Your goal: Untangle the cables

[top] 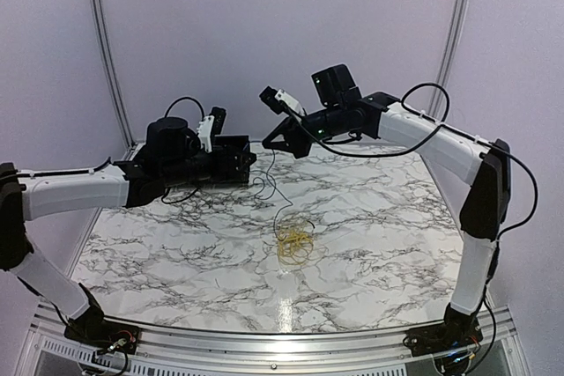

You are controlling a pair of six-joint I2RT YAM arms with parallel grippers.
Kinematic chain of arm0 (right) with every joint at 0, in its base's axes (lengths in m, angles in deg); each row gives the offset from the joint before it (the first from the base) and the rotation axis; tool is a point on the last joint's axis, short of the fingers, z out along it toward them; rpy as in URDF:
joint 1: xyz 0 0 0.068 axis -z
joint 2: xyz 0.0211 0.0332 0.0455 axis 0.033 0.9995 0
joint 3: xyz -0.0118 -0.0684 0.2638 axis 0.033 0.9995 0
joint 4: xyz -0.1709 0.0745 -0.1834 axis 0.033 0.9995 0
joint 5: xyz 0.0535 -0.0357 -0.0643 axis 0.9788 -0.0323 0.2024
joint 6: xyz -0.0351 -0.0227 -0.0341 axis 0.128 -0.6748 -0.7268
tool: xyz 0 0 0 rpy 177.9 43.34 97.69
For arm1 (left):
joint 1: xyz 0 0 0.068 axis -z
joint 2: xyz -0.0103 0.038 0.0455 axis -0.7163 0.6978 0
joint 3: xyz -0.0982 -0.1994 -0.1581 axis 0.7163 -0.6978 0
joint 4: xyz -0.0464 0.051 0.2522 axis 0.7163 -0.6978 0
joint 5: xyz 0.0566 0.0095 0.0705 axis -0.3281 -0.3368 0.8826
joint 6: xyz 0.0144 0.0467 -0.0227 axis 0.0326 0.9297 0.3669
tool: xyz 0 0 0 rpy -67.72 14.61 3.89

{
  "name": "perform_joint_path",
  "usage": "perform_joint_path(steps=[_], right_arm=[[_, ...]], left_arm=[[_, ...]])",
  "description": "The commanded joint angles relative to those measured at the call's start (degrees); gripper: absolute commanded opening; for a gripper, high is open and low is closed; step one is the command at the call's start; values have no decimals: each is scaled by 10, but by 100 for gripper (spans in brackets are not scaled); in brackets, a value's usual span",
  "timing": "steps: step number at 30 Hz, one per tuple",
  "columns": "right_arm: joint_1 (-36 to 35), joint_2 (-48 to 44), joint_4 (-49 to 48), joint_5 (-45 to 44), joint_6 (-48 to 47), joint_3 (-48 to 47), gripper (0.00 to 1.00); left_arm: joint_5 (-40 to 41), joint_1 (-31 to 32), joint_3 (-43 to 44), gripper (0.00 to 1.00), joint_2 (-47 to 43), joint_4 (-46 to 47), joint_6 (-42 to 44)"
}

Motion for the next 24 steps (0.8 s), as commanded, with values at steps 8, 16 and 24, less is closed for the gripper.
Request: perform_joint_path(steps=[8, 16, 24], right_arm=[[-4, -54, 48, 63, 43, -148, 0], [13, -55, -64, 48, 153, -322, 0], [32, -72, -161, -17, 186, -364, 0]], left_arm=[[49, 16, 57, 31, 156, 192, -111], [33, 39, 86, 16, 249, 216, -143], [22, 41, 39, 16, 251, 217, -148]])
